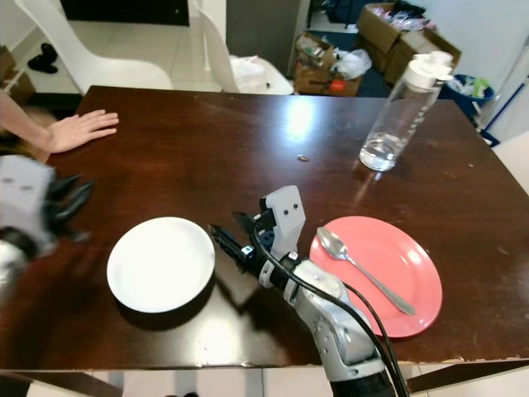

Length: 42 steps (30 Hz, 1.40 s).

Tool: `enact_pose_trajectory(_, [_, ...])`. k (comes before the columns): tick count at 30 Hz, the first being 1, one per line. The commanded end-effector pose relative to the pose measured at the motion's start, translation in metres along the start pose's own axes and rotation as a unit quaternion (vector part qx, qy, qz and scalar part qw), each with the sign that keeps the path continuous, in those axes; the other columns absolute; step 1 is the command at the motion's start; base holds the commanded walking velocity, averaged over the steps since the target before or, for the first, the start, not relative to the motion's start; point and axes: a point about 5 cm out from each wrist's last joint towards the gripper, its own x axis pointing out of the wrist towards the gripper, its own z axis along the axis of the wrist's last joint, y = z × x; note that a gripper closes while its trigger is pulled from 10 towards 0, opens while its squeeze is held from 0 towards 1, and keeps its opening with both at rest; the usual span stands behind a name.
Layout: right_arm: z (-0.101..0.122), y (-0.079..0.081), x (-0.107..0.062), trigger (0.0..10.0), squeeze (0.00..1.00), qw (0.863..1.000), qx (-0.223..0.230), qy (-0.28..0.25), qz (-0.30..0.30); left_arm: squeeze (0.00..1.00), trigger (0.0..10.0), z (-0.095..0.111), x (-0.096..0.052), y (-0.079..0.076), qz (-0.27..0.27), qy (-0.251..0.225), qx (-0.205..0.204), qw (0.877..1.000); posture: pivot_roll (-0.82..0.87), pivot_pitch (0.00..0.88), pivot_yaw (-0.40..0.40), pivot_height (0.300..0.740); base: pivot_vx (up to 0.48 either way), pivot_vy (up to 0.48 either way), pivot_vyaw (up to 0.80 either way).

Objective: Setting the table

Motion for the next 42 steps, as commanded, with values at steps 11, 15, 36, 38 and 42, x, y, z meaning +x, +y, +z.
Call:
enact_pose_trajectory(11, [0.003, 0.002, -0.003, 10.0, 0.0, 1.0, -0.01, -0.006, -0.008, 0.0, 10.0, -0.058, -0.047, 0.017, -0.056, 0.164, 0.126, 0.977, 0.01, 0.074, 0.055, 0.74, 0.0, 0.0, 0.0])
enact_pose_trajectory(15, [0.005, 0.0, -0.003, 10.0, 0.0, 1.0, -0.012, -0.011, -0.013, 0.0, 10.0, -0.062, -0.047, -0.012, -0.132, 0.169, 0.091, 0.973, 0.0, 0.067, 0.055, 0.74, 0.0, 0.0, 0.0])
enact_pose_trajectory(36, [0.009, -0.01, -0.002, 10.0, 0.0, 0.999, -0.018, -0.019, -0.039, 0.0, 10.0, -0.039, 0.0, -0.133, -0.331, 0.065, 0.022, 0.941, -0.02, 0.04, 0.057, 0.74, 0.0, 0.0, 0.0])
enact_pose_trajectory(38, [0.008, -0.011, -0.003, 10.0, 0.0, 0.999, -0.012, -0.017, -0.042, 0.0, 10.0, -0.032, 0.007, -0.144, -0.348, 0.05, 0.019, 0.936, -0.03, 0.036, 0.059, 0.74, 0.0, 0.0, 0.0])
enact_pose_trajectory(42, [0.001, -0.013, -0.008, 10.0, 0.0, 0.998, -0.006, -0.001, -0.055, 0.0, 10.0, -0.022, 0.018, -0.16, -0.363, 0.028, 0.015, 0.931, -0.03, 0.037, 0.063, 0.74, 0.0, 0.0, 0.0])
